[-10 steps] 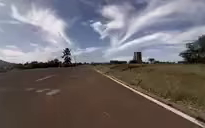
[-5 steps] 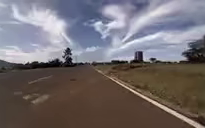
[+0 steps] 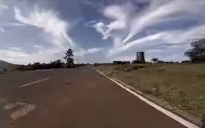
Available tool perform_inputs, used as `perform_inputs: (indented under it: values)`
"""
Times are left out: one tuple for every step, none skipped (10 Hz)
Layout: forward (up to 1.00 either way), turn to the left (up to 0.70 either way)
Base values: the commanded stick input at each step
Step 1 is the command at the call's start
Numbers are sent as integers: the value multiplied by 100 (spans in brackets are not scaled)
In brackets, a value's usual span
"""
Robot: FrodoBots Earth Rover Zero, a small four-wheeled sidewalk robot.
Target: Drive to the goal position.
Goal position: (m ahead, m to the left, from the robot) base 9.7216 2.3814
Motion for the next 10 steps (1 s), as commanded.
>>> perform_inputs:
  values:
    - [100,0]
    - [100,0]
    - [100,0]
    - [100,0]
    - [100,0]
    - [100,0]
    - [100,0]
    - [100,0]
    - [100,40]
    - [100,40]
